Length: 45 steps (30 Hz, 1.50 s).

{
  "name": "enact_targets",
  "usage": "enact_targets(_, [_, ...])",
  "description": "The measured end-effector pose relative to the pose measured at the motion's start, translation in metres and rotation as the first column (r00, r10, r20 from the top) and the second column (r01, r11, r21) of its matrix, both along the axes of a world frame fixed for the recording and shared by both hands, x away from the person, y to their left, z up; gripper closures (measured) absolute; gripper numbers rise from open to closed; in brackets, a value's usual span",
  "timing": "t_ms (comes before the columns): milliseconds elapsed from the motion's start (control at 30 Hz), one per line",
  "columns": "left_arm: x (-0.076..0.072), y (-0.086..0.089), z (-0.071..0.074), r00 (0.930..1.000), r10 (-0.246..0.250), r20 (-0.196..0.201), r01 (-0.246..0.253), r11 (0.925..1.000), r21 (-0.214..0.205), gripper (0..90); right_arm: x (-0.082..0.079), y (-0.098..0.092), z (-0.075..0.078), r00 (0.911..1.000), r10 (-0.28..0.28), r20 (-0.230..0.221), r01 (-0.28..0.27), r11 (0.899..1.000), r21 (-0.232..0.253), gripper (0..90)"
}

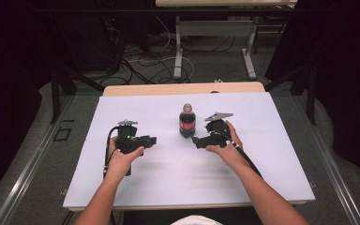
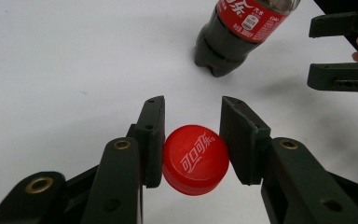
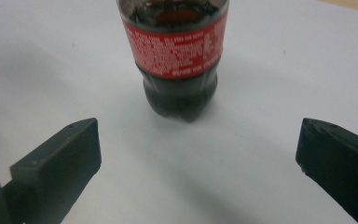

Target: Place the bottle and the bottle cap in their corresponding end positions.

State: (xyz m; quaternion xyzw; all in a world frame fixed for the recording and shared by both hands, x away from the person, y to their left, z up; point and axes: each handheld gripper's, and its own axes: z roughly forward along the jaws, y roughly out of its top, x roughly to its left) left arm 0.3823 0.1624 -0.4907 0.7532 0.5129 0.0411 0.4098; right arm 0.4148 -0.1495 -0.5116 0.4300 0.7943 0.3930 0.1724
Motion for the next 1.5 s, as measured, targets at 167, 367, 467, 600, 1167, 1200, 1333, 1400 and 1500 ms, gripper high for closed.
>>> enact_targets(167, [-0.002,-0.013,-0.007,0.9996,-0.026,0.008,0.026,0.9994,0.022,61.7,-0.013,-0.013,-0.002,0.9999,-0.015,0.007,0.015,1.0,0.008,0.0])
enact_targets(367, [-0.003,-0.03,-0.013,0.9976,-0.069,0.011,0.069,0.9966,0.046,61.7,-0.023,-0.031,-0.009,0.9994,-0.033,-0.011,0.033,0.999,0.009,0.2])
enact_targets(467, [-0.003,-0.04,-0.017,0.9955,-0.094,0.011,0.093,0.9939,0.059,61.7,-0.028,-0.038,-0.012,0.9988,-0.047,-0.017,0.047,0.999,0.005,0.2])
enact_targets(600, [-0.005,-0.055,-0.024,0.9911,-0.129,0.033,0.126,0.9892,0.075,61.7,-0.031,-0.047,-0.017,0.9985,-0.05,-0.022,0.051,0.999,0.014,0.3])
enact_targets(1167, [-0.009,-0.114,-0.053,0.9706,-0.237,0.042,0.232,0.9678,0.099,61.7,-0.034,-0.06,-0.023,0.9968,-0.073,-0.032,0.074,0.997,0.031,0.7])
enact_targets(1200, [-0.01,-0.116,-0.053,0.9681,-0.248,0.04,0.242,0.9644,0.106,61.7,-0.033,-0.061,-0.024,0.9972,-0.071,-0.024,0.071,0.997,0.029,0.8])
enact_targets(1333, [-0.015,-0.124,-0.057,0.9643,-0.262,0.039,0.256,0.9603,0.11,61.7,-0.034,-0.062,-0.023,0.997,-0.074,-0.024,0.075,0.997,0.032,0.8])
enact_targets(1400, [-0.017,-0.126,-0.06,0.9632,-0.266,0.039,0.26,0.9592,0.11,61.7,-0.034,-0.062,-0.023,0.997,-0.074,-0.023,0.075,0.997,0.03,0.8])
enact_targets(1500, [-0.017,-0.128,-0.061,0.9613,-0.274,0.025,0.27,0.9555,0.12,61.6,-0.034,-0.062,-0.024,0.9969,-0.075,-0.021,0.076,0.997,0.027,0.8])
